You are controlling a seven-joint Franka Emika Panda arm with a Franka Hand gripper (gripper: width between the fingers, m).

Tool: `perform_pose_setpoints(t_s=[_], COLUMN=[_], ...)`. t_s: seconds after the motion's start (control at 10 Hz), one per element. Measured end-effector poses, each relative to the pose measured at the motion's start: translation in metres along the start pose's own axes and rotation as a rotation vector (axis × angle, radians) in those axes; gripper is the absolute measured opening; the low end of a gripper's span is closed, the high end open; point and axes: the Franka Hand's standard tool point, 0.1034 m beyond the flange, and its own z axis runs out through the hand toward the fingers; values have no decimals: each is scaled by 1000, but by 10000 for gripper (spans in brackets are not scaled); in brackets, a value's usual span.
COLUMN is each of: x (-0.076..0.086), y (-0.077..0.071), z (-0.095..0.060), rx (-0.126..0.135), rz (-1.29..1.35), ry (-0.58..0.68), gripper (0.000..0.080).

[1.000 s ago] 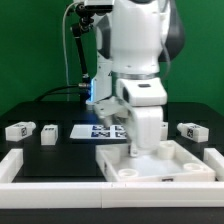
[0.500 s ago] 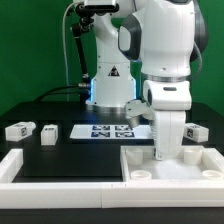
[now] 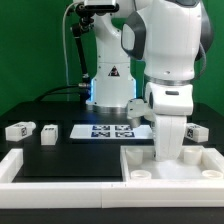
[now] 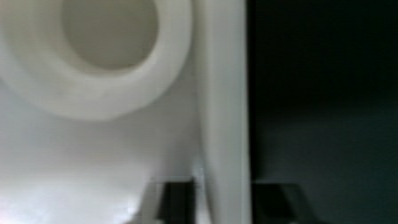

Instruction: Assemble square table

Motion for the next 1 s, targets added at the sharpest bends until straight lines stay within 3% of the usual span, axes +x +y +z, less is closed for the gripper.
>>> perform_pose_setpoints(t_s=[0.1,0.3,0.4,0.9,1.0], x=[0,0,0,0,2], y=[1,2,2,2,-1], z=[-1,-3,-3,-4,-12], rx=[-3,-7,-8,-9,-21], rz=[0,0,0,7,59], ry=[0,1,1,1,1], gripper=[275,589,633,649,649])
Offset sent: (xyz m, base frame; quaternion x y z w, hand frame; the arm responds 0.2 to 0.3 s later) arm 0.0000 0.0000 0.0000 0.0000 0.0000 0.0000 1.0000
